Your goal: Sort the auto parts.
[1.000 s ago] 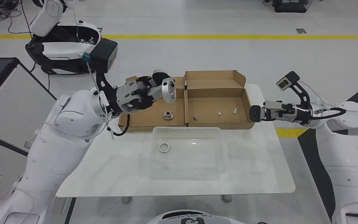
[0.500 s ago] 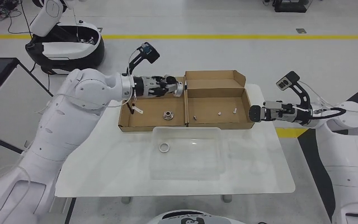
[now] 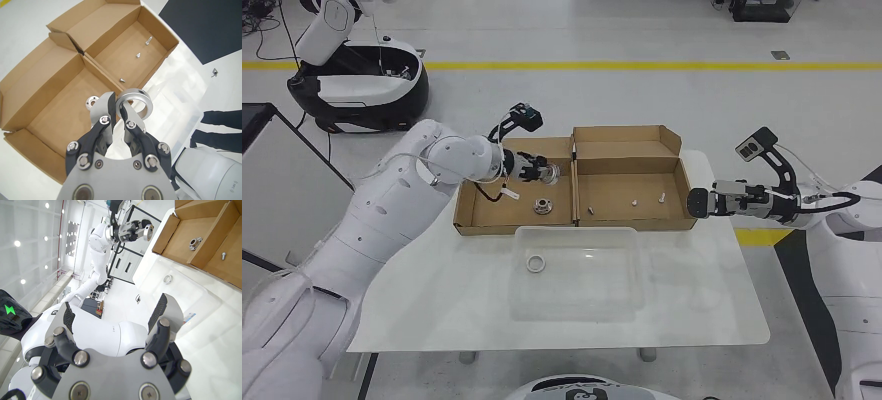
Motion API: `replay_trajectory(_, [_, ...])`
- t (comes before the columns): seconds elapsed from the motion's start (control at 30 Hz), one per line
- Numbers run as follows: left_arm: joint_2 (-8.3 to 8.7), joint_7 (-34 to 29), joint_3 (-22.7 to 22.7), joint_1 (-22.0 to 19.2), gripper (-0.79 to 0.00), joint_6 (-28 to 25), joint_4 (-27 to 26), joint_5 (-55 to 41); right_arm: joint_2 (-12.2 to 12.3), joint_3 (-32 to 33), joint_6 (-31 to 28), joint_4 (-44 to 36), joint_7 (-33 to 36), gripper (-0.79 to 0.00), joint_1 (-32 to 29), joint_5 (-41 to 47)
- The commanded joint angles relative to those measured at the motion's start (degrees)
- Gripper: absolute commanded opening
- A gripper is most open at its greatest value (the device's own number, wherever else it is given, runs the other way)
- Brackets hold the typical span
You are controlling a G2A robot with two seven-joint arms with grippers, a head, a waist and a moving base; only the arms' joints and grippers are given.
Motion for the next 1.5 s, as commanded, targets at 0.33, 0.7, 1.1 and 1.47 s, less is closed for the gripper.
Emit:
replay_trajectory(0.33, [-5.93, -0.5, 9.4, -5.5, -0.785, -4.9, 17.9, 5.9, 0.0, 0.0, 0.0, 0.0, 0.0, 0.0, 0.0, 0.0])
replay_trajectory(0.7, [-10.73, 0.1, 14.7, -6.5, -0.785, -6.9, 30.2, 10.8, 0.0, 0.0, 0.0, 0.0, 0.0, 0.0, 0.0, 0.0])
replay_trajectory(1.1, [-14.27, 3.8, 17.2, -6.9, -0.785, -9.1, 38.3, 16.4, 0.0, 0.0, 0.0, 0.0, 0.0, 0.0, 0.0, 0.0])
replay_trajectory(1.47, [-16.69, 6.1, 17.5, -7.0, -0.471, -10.1, 43.3, 18.4, 0.0, 0.0, 0.0, 0.0, 0.0, 0.0, 0.0, 0.0])
